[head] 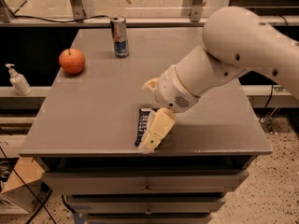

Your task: Pick rxbar blueberry

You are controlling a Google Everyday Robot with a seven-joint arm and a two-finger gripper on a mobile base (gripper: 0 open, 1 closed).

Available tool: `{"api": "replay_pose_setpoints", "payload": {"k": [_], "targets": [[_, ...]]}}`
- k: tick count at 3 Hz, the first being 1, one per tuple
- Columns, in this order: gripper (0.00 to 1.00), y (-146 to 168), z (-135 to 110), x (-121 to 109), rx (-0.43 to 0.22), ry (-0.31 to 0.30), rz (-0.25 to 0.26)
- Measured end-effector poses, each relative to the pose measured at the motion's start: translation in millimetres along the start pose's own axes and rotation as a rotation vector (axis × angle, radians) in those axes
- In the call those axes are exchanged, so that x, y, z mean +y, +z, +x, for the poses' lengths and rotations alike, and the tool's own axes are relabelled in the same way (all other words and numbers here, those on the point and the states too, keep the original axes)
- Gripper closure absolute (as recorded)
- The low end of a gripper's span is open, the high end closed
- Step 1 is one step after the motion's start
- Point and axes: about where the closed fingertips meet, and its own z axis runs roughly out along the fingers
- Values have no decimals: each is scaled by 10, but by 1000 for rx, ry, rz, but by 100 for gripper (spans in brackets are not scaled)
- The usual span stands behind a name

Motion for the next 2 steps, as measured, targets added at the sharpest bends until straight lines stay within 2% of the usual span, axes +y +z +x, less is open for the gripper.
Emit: {"api": "replay_pose_setpoints", "payload": {"k": [1, 2], "targets": [[0, 167, 80, -27, 9, 13, -10], [0, 214, 227, -56, 31, 49, 4]]}}
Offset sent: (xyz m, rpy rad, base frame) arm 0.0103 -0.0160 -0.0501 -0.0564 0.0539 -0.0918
